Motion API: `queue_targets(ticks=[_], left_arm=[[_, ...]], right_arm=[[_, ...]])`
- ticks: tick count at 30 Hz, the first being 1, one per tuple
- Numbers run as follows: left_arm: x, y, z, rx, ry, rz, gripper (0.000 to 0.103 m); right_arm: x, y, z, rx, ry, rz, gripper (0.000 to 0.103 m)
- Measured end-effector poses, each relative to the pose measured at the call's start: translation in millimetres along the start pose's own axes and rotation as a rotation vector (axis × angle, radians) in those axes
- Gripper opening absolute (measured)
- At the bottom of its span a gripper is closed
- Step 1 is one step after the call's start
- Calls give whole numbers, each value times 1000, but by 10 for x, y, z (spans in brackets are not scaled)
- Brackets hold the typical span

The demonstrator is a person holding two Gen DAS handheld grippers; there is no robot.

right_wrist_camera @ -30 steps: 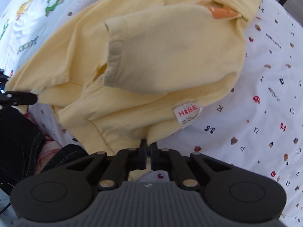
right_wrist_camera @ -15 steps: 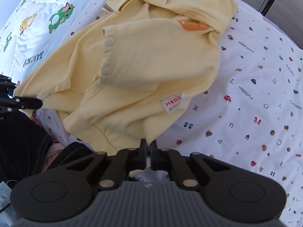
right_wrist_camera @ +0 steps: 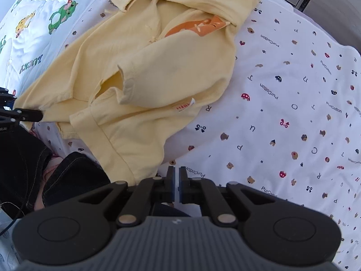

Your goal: Fold clothes

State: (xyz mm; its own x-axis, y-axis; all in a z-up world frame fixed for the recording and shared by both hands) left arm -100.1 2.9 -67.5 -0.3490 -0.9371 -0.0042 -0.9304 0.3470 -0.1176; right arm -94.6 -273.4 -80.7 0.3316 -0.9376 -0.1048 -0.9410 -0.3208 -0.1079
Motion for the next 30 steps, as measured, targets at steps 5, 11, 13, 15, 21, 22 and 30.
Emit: queue_targets(ticks=[5,11,13,15,21,22,30], left_arm=[[-67,7,-256,110,-179,26,51],[-107,-488,-679,340,-162,12,57],[-57,-733,-716,381,-127,26,58],[-11,-965,-710,420,-125,28,58],[46,-1622,-487,459,-149,0,58],[25,-1708,-431,431,-120,5,58],[-404,-1992,-178,441,65,-244,58]], right_arm=[[148,-108,-100,43,59,30,58],[314,-407,-359,212,113,86,81],[379,-532,-459,287,115,125,88],[436,-669,-548,359,119,167,96],[607,-966,-656,513,116,246,98],[644,-999,-639,536,104,267,98],[809,-1209,-442,540,19,319,98]])
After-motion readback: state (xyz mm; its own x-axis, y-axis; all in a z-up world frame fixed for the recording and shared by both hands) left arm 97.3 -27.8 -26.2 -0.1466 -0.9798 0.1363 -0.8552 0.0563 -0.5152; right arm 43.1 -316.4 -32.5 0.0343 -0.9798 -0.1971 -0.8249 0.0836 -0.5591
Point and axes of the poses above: each gripper's, at about its wrist camera, not at the fingertips, and z roughly the way its jaws point, x to its right, y to its underside, the point moved 2 cm from there along z, roughly the way its jaws point
